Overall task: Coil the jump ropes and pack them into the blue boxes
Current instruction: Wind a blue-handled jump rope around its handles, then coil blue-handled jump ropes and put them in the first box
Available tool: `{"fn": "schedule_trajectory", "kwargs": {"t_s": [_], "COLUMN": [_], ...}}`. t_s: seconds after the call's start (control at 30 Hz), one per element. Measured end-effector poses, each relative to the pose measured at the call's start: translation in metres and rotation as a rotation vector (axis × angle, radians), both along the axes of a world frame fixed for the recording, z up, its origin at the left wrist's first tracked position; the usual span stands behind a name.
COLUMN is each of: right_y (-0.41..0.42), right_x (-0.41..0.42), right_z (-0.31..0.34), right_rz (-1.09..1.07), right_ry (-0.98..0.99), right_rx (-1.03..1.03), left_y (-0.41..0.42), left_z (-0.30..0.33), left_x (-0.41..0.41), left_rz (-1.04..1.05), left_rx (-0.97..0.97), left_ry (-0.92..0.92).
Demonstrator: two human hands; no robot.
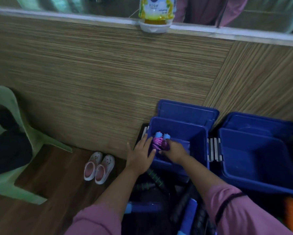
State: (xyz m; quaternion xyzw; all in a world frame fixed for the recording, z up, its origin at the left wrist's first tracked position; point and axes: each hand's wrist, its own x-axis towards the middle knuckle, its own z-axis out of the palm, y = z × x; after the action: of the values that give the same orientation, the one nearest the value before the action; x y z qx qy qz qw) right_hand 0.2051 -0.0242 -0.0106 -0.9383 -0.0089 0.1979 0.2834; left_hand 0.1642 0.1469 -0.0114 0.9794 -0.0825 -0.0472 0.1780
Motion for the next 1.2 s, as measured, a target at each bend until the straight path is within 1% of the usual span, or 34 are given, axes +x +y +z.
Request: {"fn": "schedule_trajectory", "kwargs": {"t_s": [0.23, 0.33, 0.47, 0.63, 0.7, 0.77, 0.83, 0.93, 1.03, 1.13, 1.2], "right_y": [-0.003, -0.008, -0.013, -0.021, -0.024, -0.025, -0.026, -0.025, -0.023, -0.021, -0.021], "right_x": [-0.043, -0.065, -0.093, -0.139, -0.155, -0.171, -0.186, -0.208, -0.222, -0.231, -0.235], "right_z": [0.039, 0.044, 0.041, 0.026, 0.020, 0.011, 0.001, -0.011, -0.017, -0.023, -0.027], "right_rz": [0.008, 0.004, -0.008, 0.033, 0.041, 0.046, 0.049, 0.018, 0.004, -0.046, -0.073], "right_ry": [-0.186, -0.237, -0.329, -0.440, -0.448, -0.423, -0.359, -0.138, 0.051, 0.142, 0.191], "right_rx": [0.137, 0.147, 0.159, 0.102, 0.066, 0.033, -0.016, -0.088, -0.152, -0.193, -0.213], "left_y": [0.010, 0.013, 0.016, 0.016, 0.018, 0.019, 0.021, 0.022, 0.021, 0.022, 0.023], "left_z": [0.003, -0.005, -0.017, -0.027, -0.030, -0.030, -0.033, -0.041, -0.050, -0.050, -0.049], "left_x": [-0.043, -0.070, -0.099, -0.125, -0.132, -0.139, -0.146, -0.155, -0.162, -0.168, -0.171], "left_rz": [0.019, -0.011, -0.015, -0.032, -0.059, -0.086, -0.099, -0.120, -0.131, -0.131, -0.119], "left_rx": [-0.067, -0.164, -0.161, -0.073, -0.016, 0.078, 0.158, 0.226, 0.299, 0.289, 0.332], "left_ry": [-0.012, -0.087, -0.084, 0.156, 0.238, 0.301, 0.332, 0.336, 0.236, 0.054, -0.039]}}
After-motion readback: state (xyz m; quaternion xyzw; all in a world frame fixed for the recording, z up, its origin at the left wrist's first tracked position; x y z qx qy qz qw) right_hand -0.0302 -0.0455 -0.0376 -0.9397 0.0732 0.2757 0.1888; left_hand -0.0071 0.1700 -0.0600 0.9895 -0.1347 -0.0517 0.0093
